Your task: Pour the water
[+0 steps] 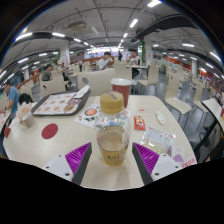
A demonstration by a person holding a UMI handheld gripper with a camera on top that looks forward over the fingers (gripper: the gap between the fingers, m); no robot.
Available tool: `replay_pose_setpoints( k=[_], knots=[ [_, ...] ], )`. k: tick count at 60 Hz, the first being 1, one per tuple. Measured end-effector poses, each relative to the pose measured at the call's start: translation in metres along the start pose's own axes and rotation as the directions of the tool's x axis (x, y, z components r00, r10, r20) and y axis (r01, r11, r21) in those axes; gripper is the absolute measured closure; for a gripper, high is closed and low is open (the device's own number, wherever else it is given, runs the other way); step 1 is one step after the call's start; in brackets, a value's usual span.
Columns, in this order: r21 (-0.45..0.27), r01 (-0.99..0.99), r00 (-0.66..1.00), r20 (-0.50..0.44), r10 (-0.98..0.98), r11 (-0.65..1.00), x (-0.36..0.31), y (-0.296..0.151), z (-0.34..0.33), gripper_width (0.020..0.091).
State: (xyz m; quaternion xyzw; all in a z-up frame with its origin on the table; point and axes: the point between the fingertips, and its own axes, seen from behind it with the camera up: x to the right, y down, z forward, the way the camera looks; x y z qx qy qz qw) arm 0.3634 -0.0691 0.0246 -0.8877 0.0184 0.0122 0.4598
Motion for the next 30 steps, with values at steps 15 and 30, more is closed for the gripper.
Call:
replay_pose_setpoints(
  k=[15, 30],
  knots=[
    [0.077, -0.004, 1.0, -0.003, 0.005, 0.997, 0.004, -0.015, 0.018, 0.0631],
    [0.095, -0.012, 0.999, -0.051, 0.017, 0.995, 0.007, -0.018, 0.021, 0.0702]
  ],
)
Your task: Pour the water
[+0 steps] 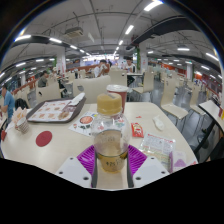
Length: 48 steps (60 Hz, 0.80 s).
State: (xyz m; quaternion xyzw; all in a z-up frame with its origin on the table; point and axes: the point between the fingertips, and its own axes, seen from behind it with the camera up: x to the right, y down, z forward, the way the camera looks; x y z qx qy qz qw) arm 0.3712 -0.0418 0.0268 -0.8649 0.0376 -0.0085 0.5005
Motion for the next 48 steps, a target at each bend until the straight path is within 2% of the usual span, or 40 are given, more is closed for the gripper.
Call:
replay_pose_setpoints(
  k=[10, 21, 29, 35, 41, 48],
  knots=[
    [-0.002, 0.024, 0.998, -0.051, -0.024, 1.0, 0.003, -0.011, -0.001, 0.0702],
    [0.017, 0.126, 0.985, -0.124, -0.123, 0.992, -0.011, -0.048, -0.011, 0.0702],
    [0.003, 0.272, 0.936, -0.231, -0.264, 0.962, -0.032, -0.089, -0.02, 0.0701],
    [-0.044, 0.44, 0.84, -0.334, -0.428, 0.897, -0.058, -0.126, -0.033, 0.07],
    [-0.128, 0.61, 0.677, -0.428, -0.599, 0.782, -0.092, -0.16, -0.037, 0.0702],
    [-0.225, 0.766, 0.455, -0.471, -0.755, 0.602, -0.145, -0.196, -0.04, 0.0702]
  ],
)
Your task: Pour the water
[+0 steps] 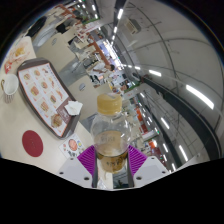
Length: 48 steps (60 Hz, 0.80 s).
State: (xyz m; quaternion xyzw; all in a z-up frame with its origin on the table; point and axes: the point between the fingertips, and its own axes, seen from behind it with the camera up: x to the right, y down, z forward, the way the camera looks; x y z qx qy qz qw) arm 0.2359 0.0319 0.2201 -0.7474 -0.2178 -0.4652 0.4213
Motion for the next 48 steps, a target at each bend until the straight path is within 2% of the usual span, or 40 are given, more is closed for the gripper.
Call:
replay_pose_setpoints(
  k=[14, 26, 31, 38, 48],
  knots=[
    [0.064, 0.437, 0.898, -0.092, -0.431, 0.897, -0.058, -0.101, -0.026, 0.0702],
    [0.116, 0.768, 0.638, -0.229, -0.735, 0.63, -0.12, -0.16, -0.041, 0.07],
    [0.117, 0.848, 0.528, -0.272, -0.805, 0.517, -0.142, -0.171, -0.042, 0.0704],
    [0.1, 0.906, 0.423, -0.265, -0.866, 0.412, -0.164, -0.168, -0.038, 0.0702],
    [0.109, 0.864, 0.504, -0.198, -0.841, 0.492, -0.164, -0.158, -0.035, 0.0693]
  ],
)
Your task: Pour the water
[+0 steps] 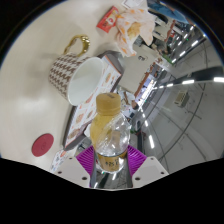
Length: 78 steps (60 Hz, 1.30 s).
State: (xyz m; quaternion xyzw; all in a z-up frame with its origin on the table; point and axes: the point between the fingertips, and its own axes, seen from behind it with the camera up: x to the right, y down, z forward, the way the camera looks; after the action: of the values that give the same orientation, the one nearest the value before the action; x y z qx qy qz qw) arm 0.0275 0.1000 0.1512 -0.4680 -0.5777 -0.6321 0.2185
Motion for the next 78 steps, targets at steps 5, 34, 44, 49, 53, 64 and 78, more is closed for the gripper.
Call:
replay_pose_setpoints(
  k=[5, 34, 44, 49, 53, 64, 78],
  knots=[
    [-0.007, -0.162, 0.986, 0.033, 0.162, 0.987, 0.003, 0.01, -0.004, 0.0693],
    [-0.135, -0.987, 0.044, 0.283, 0.958, 0.085, 0.003, 0.078, -0.023, 0.0695],
    [-0.258, -0.952, -0.249, 0.357, 0.9, -0.161, -0.047, 0.058, -0.017, 0.0693],
    [-0.295, -0.935, -0.304, 0.385, 0.871, -0.196, -0.071, 0.044, -0.013, 0.0693],
    [-0.319, -0.922, -0.34, 0.396, 0.853, -0.219, -0.089, 0.037, -0.015, 0.0692],
    [-0.41, -0.872, -0.433, 0.395, 0.81, -0.267, -0.135, 0.017, -0.014, 0.0694],
    [-0.392, -0.869, -0.458, 0.41, 0.788, -0.301, -0.151, 0.009, -0.014, 0.0681]
  ],
)
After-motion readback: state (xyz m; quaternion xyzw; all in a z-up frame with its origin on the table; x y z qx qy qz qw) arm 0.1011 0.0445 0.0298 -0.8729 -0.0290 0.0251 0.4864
